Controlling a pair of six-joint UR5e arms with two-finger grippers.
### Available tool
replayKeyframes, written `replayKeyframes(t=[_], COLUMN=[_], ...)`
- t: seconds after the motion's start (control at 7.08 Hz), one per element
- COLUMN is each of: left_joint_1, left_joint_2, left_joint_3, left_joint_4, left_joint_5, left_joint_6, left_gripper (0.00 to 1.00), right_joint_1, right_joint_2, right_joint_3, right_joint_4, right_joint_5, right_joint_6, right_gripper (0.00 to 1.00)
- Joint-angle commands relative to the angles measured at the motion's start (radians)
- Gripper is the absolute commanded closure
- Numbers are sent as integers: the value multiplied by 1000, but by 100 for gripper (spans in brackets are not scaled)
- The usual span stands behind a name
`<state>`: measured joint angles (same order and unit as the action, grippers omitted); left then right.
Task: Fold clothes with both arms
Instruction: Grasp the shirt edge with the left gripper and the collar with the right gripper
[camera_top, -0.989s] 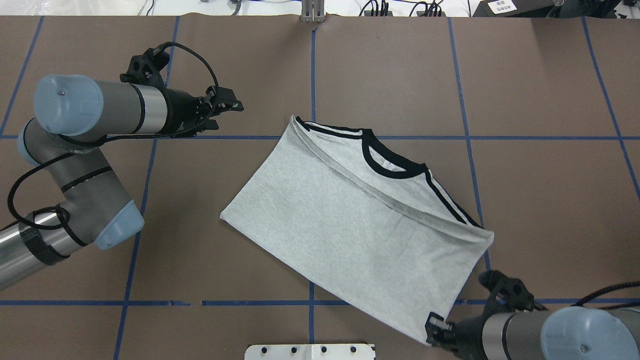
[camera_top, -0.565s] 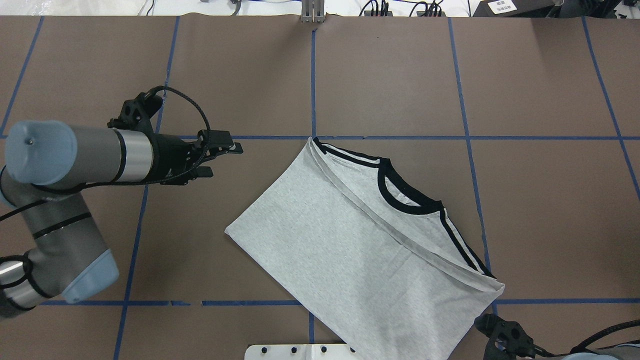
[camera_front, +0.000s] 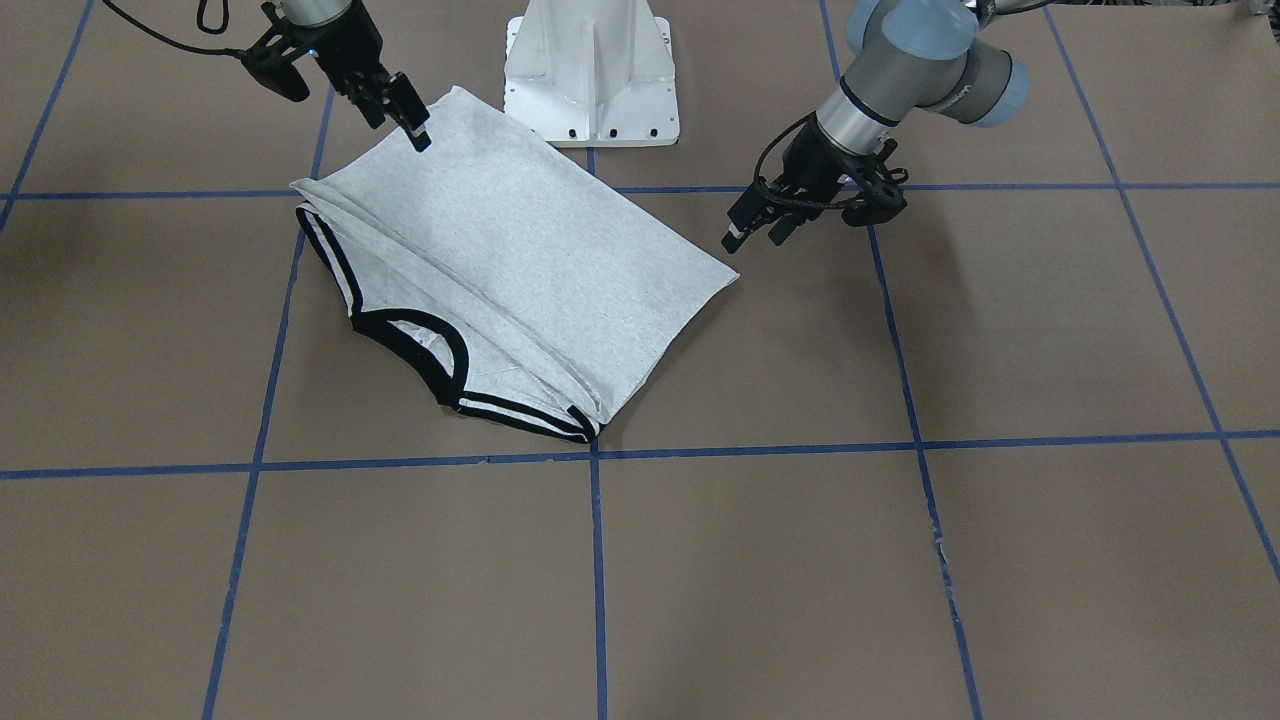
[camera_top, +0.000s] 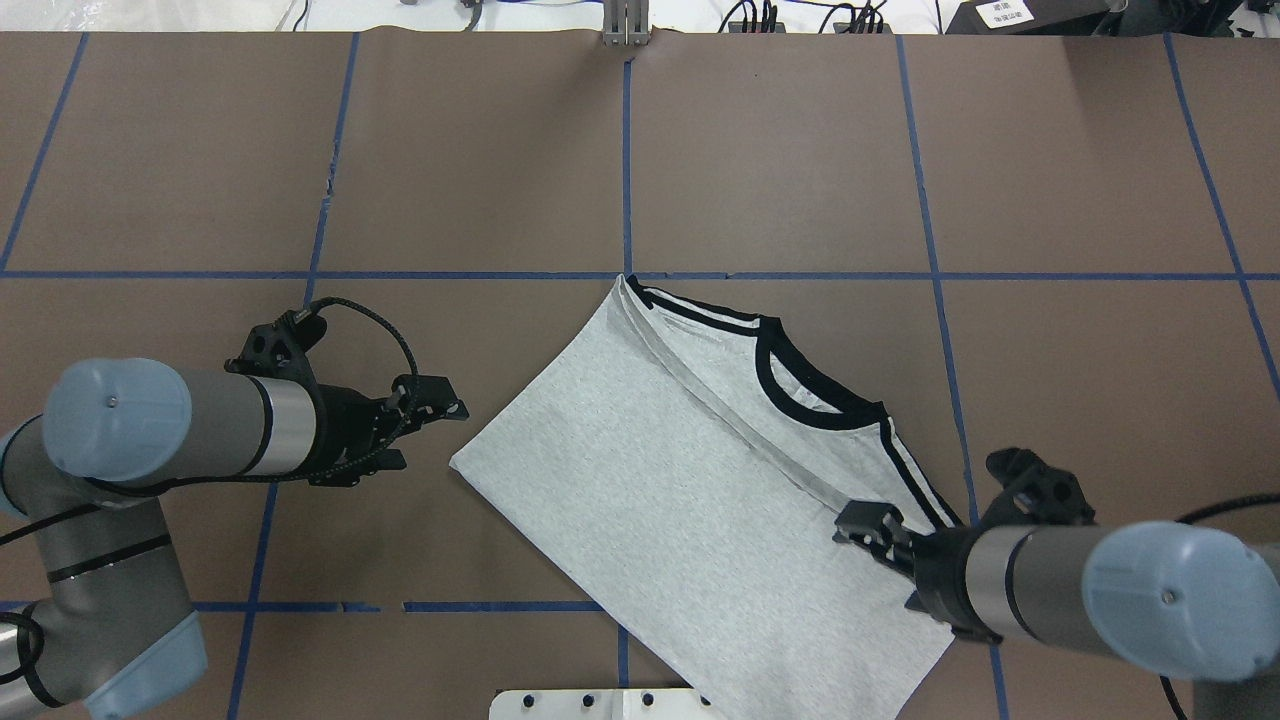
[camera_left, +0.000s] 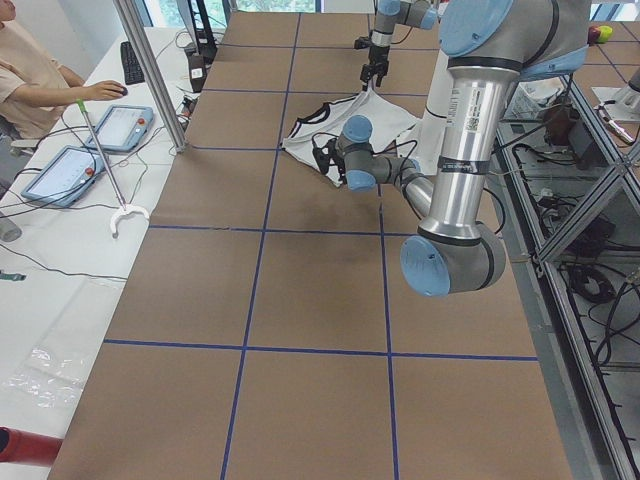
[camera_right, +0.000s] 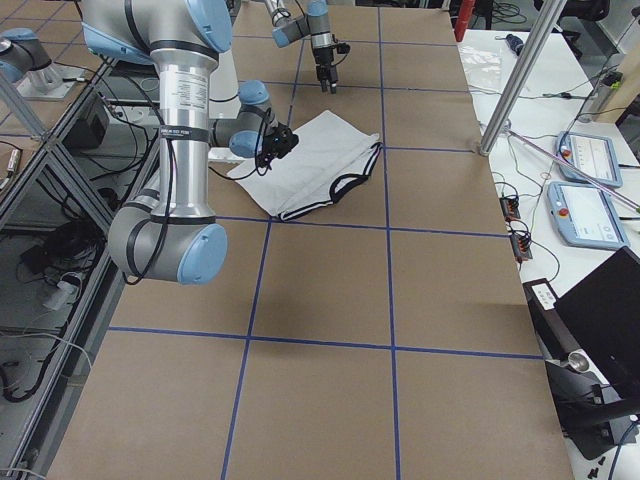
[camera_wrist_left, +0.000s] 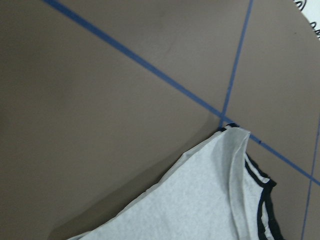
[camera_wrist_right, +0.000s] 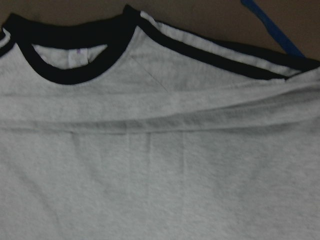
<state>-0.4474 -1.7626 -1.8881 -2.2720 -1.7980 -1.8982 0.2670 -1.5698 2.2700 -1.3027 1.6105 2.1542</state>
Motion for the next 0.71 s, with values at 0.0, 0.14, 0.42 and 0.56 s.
replayKeyframes(t=[0.0,0.14,0.42,0.56], left_joint_1=[96,99,98,96], left_joint_2=[-117,-138,-124,-124], left_joint_3=[91,101,103,101], left_joint_4=[135,146,146,146], left_joint_5=[122,135,138,141], left_joint_6=[-64,-65,-65,-65], left_gripper=[5,11,23,32], right_joint_1=[156,161,163,164], right_joint_2=[207,223,224,229], right_joint_3=[-105,-125,-126,-127], right_joint_4=[-143,-167,-167,-168], right_joint_5=[-1,-7,-14,-21], right_joint_6=[-106,-109,-109,-109], right_gripper=[0,0,0,0])
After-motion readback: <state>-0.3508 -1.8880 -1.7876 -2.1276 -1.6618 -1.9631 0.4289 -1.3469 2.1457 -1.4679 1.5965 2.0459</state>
